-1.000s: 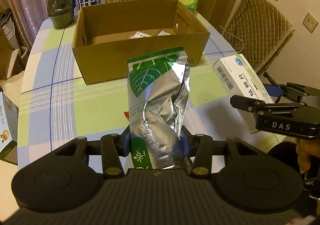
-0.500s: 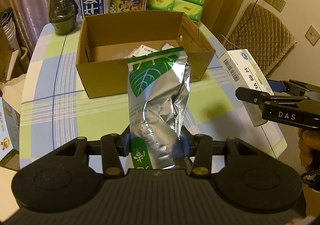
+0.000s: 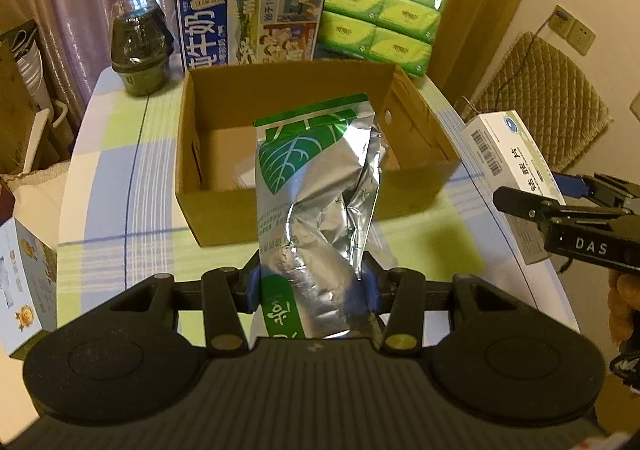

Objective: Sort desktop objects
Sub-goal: 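Carry the tablets box and foil bag over the cardboard box with both tools, then open both tools to drop the tablets box and foil bag into the cardboard box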

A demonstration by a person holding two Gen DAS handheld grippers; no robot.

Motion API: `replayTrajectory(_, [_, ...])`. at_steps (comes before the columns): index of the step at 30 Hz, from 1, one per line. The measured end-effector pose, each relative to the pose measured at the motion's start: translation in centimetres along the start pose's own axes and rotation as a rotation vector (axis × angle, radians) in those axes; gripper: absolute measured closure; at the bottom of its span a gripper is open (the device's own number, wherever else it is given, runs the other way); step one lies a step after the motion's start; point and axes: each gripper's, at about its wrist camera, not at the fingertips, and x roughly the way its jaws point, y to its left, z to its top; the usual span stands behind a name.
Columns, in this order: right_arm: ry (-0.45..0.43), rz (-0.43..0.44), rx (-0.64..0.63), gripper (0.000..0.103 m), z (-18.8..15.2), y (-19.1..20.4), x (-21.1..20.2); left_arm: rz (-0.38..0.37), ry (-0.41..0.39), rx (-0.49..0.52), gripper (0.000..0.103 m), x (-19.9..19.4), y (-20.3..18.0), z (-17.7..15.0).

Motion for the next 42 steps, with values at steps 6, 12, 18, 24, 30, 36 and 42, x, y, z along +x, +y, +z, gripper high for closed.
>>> replayTrajectory(6, [0.000,-0.004,-0.005,0.035,2.0,-0.4,1.6,0.005,-0.013,0.013,0.061,1.0,0.1,2.4])
replayTrajectory(12, [-0.004,-0.004,-0.018,0.035,3.7,-0.3,3.3,0.008,-0.012,0.017,0.061,2.4,0.5,4.1])
replayTrajectory(18, [-0.003,-0.002,-0.016,0.035,5.0,-0.5,4.9,0.004,0.000,0.021,0.061,3.9,0.9,5.2])
replayTrajectory(24, [0.000,-0.003,-0.001,0.035,6.0,-1.0,6.5,0.009,0.005,0.015,0.061,5.3,1.6,6.4])
replayTrajectory(30, [0.005,-0.007,0.004,0.035,7.1,-1.2,8.2,0.024,-0.013,0.002,0.061,6.5,2.4,8.5])
replayTrajectory(36, [0.021,-0.018,0.026,0.035,8.1,-1.7,10.2,0.029,-0.018,0.006,0.061,7.8,2.5,10.7])
replayTrajectory(42, [0.031,-0.017,0.034,0.035,8.5,-2.1,11.8,0.030,-0.014,-0.001,0.061,9.8,2.8,12.4])
